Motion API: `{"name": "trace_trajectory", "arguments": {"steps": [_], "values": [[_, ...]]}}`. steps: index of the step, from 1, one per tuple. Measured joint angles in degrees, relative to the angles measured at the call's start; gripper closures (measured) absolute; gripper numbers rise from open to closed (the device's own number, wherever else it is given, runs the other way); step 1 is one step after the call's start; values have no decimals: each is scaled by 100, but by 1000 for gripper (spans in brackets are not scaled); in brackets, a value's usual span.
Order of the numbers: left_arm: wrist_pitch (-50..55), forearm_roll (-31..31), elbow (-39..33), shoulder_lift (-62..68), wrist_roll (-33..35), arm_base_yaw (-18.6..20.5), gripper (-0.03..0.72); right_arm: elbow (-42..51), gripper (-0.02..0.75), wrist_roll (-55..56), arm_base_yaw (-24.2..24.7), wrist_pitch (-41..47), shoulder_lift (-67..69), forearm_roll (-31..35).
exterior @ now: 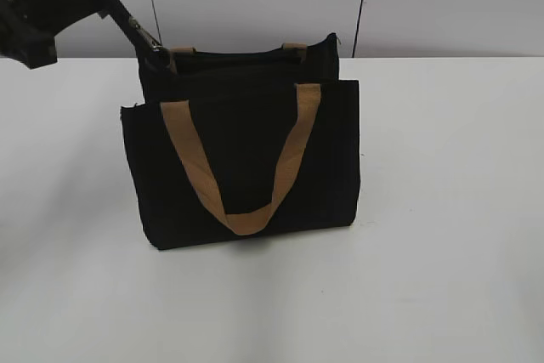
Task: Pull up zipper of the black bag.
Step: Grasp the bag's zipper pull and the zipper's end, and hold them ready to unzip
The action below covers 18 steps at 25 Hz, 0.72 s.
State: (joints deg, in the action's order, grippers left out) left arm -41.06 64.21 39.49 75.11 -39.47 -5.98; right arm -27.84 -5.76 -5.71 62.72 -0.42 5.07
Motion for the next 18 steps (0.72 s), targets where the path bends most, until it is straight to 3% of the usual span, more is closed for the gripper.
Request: {"name": "trace_trajectory", "arguments": {"steps": [18], "values": [[-359,30,-6,0,-16,0,688,0,265,0,0,0,0,55]]}}
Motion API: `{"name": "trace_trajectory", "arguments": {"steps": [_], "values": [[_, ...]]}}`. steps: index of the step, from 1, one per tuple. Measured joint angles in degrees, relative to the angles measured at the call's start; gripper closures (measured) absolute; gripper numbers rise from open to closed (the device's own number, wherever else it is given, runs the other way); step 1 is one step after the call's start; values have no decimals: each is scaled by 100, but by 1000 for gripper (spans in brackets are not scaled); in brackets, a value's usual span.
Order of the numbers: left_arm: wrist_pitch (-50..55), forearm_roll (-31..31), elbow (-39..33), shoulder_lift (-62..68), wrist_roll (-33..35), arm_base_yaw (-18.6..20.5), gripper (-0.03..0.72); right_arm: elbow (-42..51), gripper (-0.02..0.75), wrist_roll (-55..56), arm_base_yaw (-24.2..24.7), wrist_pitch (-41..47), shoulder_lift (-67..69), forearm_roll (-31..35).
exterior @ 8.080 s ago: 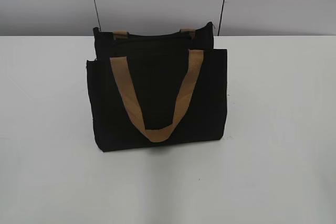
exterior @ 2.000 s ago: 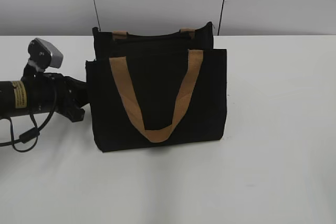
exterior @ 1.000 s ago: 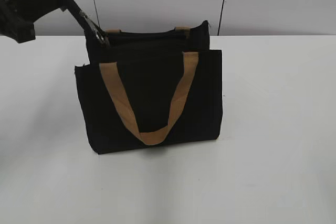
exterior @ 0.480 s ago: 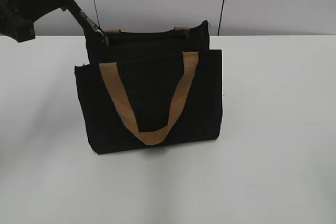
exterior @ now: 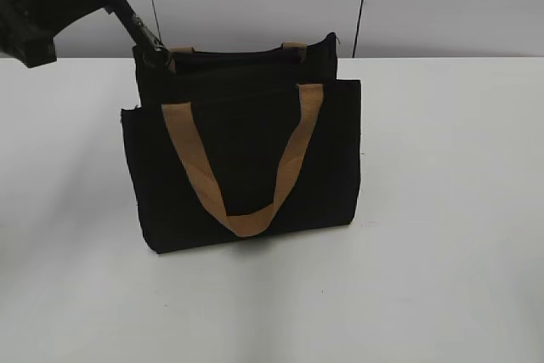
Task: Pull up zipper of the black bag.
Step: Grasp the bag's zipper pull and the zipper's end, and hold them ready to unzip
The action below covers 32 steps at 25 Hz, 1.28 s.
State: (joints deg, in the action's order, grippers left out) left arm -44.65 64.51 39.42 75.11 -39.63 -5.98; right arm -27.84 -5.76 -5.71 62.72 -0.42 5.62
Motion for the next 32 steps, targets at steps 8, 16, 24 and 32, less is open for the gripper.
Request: {"name": "trace_trajectory", "arguments": {"steps": [8,16,24,32], "values": [[-6,14,0,0,0,0,687,-139,265,-217,0,-248,671,224],[-6,21,0,0,0,0,687,-538,265,-717,0,-1607,2257,859],[-47,36,0,0,0,0,687,-1450,265,-1297,0,-2289,4085,1326],[-84,132,0,0,0,0,687,-2599,265,-3870,0,-2411,6210,3604]]}}
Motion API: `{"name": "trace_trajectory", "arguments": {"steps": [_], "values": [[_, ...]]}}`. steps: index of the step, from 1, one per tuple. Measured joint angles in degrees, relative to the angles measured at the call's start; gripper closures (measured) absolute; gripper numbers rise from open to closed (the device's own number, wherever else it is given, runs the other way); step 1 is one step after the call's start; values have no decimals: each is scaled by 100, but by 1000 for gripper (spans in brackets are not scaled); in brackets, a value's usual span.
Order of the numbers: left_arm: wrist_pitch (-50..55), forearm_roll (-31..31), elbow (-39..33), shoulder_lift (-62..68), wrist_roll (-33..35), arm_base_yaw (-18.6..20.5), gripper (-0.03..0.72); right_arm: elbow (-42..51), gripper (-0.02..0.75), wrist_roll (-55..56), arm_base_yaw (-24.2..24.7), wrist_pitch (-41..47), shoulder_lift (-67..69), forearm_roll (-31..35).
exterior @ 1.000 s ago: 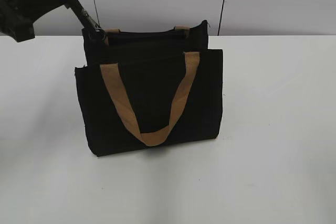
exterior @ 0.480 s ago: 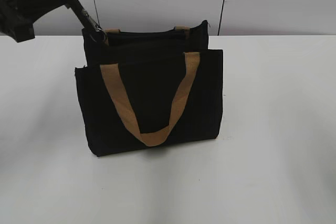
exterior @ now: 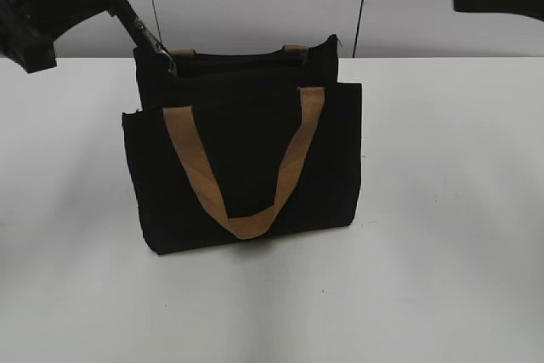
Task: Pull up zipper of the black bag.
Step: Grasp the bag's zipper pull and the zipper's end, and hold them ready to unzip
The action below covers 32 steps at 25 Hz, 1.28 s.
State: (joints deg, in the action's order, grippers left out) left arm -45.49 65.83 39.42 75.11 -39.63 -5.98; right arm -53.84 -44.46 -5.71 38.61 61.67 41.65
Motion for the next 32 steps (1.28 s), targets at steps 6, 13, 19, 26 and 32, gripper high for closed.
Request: {"name": "trace_trajectory", "arguments": {"steps": [6,13,19,26,32], "values": [[-11,31,0,0,0,0,688,-545,265,-1983,-293,147,1160,1898],[-11,35,0,0,0,0,688,-1523,265,-2607,-1393,159,2538,2053],[-11,35,0,0,0,0,688,-2231,288,-3038,-1951,135,3568,2053],[-6,35,0,0,0,0,688,-2653,295,-3411,-2251,-42,4183,2053],[0,49,0,0,0,0,688,-2789,304,-3602,-2484,-313,4430,2053]]}}
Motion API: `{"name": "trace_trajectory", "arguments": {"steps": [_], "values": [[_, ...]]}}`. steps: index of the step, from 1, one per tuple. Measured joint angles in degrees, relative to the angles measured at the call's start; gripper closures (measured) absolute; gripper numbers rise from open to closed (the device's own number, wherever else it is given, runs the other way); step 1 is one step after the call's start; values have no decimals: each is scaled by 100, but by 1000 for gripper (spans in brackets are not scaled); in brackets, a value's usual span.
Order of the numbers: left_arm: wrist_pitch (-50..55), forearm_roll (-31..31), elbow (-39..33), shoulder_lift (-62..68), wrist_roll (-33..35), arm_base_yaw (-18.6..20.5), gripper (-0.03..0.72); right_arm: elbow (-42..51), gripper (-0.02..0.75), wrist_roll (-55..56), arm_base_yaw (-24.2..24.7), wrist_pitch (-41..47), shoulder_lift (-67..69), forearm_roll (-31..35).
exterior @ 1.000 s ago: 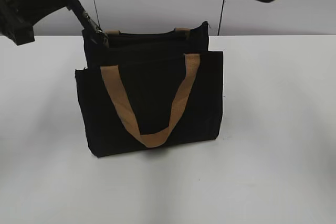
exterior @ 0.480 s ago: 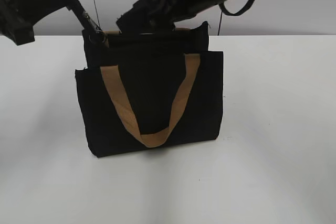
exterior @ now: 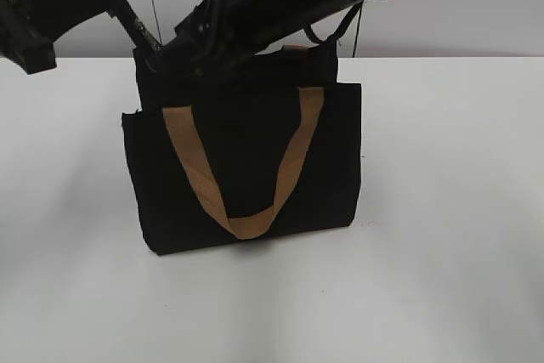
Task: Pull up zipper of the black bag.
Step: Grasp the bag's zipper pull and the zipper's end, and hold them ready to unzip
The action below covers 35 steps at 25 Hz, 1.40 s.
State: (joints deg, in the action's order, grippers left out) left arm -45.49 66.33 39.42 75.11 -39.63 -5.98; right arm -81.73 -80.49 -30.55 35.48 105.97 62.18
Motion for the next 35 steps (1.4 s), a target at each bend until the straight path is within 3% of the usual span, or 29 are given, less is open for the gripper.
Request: {"name": "trace_trajectory", "arguments": {"steps": [12,18,35], "values": [[84,2,0,0,0,0,688,0,437,-276,-212,-551,149,-17],[88,2,0,0,0,0,688,0,473,-276,-212,-230,120,-72],[88,2,0,0,-5,0,688,0,485,-271,-212,-417,114,-397]]}}
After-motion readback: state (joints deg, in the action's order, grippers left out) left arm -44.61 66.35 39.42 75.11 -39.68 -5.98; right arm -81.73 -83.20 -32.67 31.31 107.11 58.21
